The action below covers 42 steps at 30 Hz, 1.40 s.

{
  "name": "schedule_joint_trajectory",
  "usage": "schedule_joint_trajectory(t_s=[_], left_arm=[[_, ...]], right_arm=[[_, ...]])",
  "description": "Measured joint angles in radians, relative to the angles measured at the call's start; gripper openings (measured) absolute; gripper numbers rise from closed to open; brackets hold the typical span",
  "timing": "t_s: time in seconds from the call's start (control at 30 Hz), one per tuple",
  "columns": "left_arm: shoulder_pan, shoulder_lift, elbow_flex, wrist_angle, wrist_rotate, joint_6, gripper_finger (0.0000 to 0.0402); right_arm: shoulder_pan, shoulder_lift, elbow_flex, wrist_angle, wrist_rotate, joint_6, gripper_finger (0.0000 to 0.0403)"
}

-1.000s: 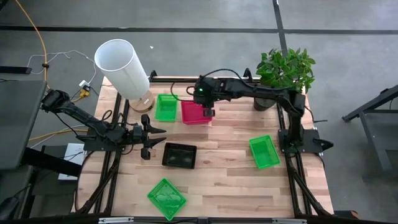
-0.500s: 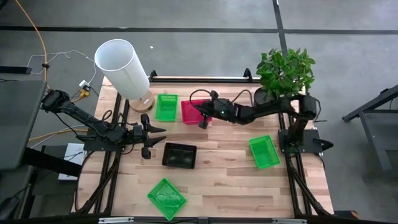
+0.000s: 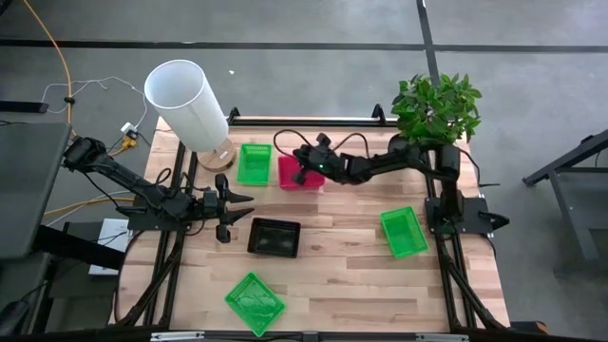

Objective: Stack baskets by color
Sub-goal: Stack the bottom red bin on the top red bin, then stack the bottom green bin on the top green bin

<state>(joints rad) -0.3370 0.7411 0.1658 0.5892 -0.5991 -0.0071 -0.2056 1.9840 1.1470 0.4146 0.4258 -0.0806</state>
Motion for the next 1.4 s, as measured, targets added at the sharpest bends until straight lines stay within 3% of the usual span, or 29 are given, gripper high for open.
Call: schedule_joint_trajectory(t_s=[0.33, 0.47, 0.67, 0.87, 1.07, 1.2, 1.4], left_arm=[[0.0, 0.0, 0.0, -0.001, 0.0, -0.008, 0.0124], [0.0, 0.0, 0.0, -0.007, 0.0, -0.016, 0.0124], [0.0, 0.0, 0.0, -0.009, 0.0, -0.017, 0.0124], [0.0, 0.0, 0.0, -0.025, 0.0, -0.016, 0.0124], [0.0, 0.0, 0.0, -0.025, 0.0, -0.016, 0.0124], [0.0, 0.0, 0.0, -0.024, 0.0, -0.016, 0.0124], [0.0, 0.0, 0.0, -0.024, 0.001, -0.016, 0.0124]], right_arm=[[0.011, -0.045, 0.008, -0.035, -0.043, -0.086, 0.0], [0.061, -0.125, 0.011, -0.213, -0.145, -0.128, 0.0], [0.193, -0.274, -0.14, -0.318, -0.137, -0.092, 0.0], [0.359, -0.472, -0.392, -0.166, -0.099, 0.042, 0.0], [0.479, -0.635, -0.548, 0.06, -0.079, 0.089, 0.0], [0.501, -0.709, -0.619, 0.176, -0.054, 0.06, 0.0], [0.47, -0.83, -0.734, 0.196, -0.026, 0.058, 0.0]])
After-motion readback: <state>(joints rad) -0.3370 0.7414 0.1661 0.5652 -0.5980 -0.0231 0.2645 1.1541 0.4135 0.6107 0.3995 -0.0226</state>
